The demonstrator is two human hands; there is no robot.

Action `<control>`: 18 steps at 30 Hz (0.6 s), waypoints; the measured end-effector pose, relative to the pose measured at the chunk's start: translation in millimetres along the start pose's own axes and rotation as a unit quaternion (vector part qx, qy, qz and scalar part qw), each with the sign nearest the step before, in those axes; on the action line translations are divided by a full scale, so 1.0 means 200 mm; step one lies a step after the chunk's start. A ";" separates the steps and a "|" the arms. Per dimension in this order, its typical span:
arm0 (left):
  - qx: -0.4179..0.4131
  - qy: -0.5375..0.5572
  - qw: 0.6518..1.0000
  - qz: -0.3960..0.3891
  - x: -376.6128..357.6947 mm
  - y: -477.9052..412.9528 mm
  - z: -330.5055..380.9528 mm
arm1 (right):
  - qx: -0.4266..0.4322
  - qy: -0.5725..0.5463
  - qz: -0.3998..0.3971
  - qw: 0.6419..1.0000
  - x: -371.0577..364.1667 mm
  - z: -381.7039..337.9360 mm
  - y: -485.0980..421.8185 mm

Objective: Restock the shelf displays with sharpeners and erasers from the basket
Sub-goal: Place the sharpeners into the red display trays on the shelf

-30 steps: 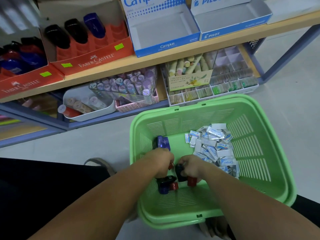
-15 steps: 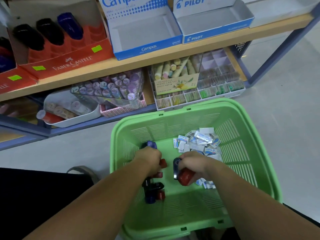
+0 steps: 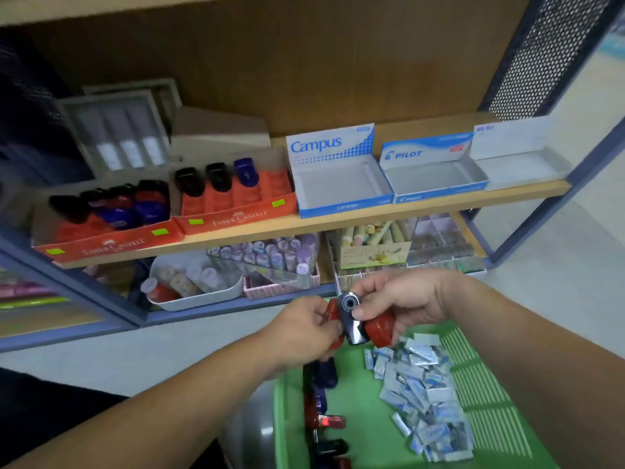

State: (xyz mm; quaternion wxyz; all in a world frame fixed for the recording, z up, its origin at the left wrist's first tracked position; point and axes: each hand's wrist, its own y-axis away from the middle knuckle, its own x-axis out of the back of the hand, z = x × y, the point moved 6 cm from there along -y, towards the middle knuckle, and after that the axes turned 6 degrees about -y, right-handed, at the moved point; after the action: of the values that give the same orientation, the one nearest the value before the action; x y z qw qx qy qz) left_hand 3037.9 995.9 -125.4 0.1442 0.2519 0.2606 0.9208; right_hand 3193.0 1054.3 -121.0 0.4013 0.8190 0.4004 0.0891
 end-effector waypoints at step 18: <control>-0.062 -0.072 0.980 0.176 1.17 0.11 0.35 | 0.279 -0.058 0.274 0.919 -0.26 -0.87 0.17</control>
State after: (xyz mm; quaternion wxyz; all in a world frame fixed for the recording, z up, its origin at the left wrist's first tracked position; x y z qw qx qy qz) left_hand 2878.5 1098.2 29.5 0.0137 0.3501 0.1438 0.9255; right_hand 3097.1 1107.6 28.1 0.1388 0.9791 0.1451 0.0323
